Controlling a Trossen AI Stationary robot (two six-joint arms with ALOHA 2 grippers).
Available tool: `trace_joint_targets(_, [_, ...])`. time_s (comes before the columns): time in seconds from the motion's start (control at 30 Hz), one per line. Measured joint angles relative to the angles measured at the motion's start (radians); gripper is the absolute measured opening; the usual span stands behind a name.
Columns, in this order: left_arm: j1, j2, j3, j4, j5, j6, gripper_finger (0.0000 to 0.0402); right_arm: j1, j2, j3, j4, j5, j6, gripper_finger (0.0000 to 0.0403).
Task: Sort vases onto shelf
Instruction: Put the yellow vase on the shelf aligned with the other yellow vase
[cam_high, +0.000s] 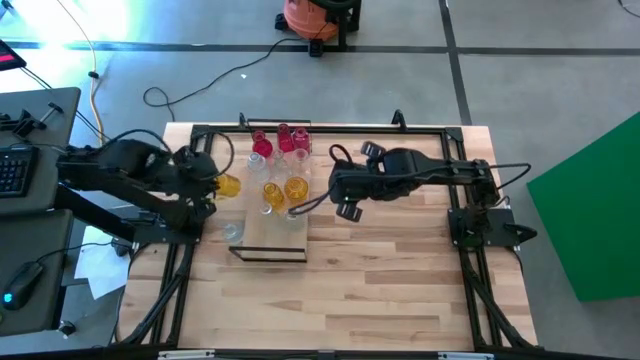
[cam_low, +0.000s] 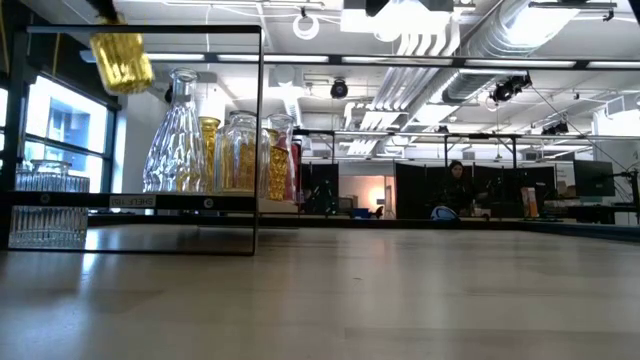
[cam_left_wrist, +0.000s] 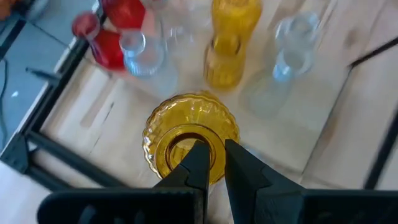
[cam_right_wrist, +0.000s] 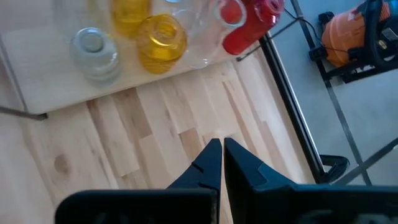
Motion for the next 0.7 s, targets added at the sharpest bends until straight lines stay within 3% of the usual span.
trace_joint_targets(0.2, [0.096, 0.001, -0.132, 0.029, 0.035, 0.124, 0.0021, -0.058, 0.000, 0.000, 0.000, 0.015, 0.045, 0.0000])
trace_joint_targets(0.37, [0.217, -0.020, -0.232, 0.144, 0.044, 0.232, 0.0021, -0.120, 0.000, 0.000, 0.000, 0.031, 0.114, 0.0000])
trace_joint_targets(0.57, [0.359, -0.022, -0.318, 0.292, 0.130, 0.334, 0.0021, -0.162, 0.000, 0.000, 0.001, 0.014, 0.142, 0.0000])
trace_joint_targets(0.7, [0.431, -0.001, -0.326, 0.298, 0.194, 0.372, 0.0021, -0.168, 0.000, 0.000, 0.001, -0.001, 0.143, 0.0000])
